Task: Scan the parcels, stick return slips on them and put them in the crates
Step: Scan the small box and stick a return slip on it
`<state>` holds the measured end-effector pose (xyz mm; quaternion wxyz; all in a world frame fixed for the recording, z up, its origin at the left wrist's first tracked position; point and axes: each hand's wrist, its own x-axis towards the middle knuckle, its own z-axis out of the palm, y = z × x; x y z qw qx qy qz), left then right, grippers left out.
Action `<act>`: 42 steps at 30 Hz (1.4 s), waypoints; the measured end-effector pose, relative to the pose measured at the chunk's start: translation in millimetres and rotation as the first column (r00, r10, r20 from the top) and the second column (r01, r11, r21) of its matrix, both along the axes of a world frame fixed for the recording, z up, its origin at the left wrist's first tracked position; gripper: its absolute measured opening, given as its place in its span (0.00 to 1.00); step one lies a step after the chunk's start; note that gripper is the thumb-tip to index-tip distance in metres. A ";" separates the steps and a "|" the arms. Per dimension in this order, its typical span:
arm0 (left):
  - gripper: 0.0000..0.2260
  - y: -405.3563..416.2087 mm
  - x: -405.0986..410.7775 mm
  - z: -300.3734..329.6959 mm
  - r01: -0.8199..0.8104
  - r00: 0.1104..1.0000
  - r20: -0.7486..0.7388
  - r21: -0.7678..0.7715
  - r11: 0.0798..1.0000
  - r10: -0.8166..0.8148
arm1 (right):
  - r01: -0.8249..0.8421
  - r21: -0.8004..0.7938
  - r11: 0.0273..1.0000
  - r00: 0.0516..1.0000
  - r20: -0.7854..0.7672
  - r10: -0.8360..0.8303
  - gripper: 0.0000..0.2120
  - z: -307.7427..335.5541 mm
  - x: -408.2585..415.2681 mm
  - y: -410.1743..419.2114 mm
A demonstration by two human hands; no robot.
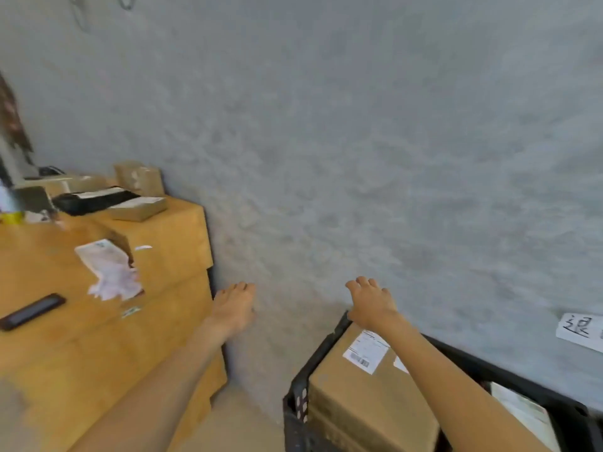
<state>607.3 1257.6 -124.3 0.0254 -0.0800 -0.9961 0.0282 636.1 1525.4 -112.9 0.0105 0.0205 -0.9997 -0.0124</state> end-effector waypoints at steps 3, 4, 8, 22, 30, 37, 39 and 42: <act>0.23 -114.6 14.5 10.9 -0.145 0.989 -0.014 0.023 0.989 0.145 | -0.100 0.011 0.995 0.995 0.002 0.100 0.27 10.7 -20.9 -100.5; 0.23 -151.5 20.5 14.8 -0.189 0.981 -0.025 0.032 0.981 0.190 | -0.141 0.012 0.990 0.990 -0.007 0.141 0.27 14.3 -27.1 -135.8; 0.23 -284.1 49.6 28.1 -0.367 0.926 -0.069 0.080 0.927 0.372 | -0.329 0.020 0.944 0.942 -0.063 0.330 0.28 26.0 -45.8 -280.0; 0.25 -595.7 140.4 -7.8 -0.785 0.619 0.029 0.044 0.618 0.785 | -0.809 -0.027 0.587 0.587 0.029 0.809 0.27 -9.1 -80.3 -685.5; 0.25 -732.9 58.0 12.9 -0.847 0.532 0.021 0.029 0.531 0.847 | -0.864 -0.029 0.503 0.503 0.002 0.864 0.27 -1.5 -186.8 -834.8; 0.25 -839.8 -3.2 48.3 -0.839 0.537 -0.075 0.053 0.541 0.840 | -0.868 -0.027 0.497 0.497 -0.084 0.864 0.26 36.4 -263.7 -953.2; 0.25 -874.4 -13.6 44.4 -0.849 0.523 -0.063 0.054 0.526 0.850 | -0.868 -0.018 0.496 0.496 -0.073 0.865 0.25 30.6 -274.7 -990.0; 0.24 -931.0 -33.1 33.8 -0.850 0.524 -0.034 0.048 0.525 0.851 | -0.865 -0.004 0.501 0.501 -0.046 0.864 0.26 18.1 -292.3 -1045.5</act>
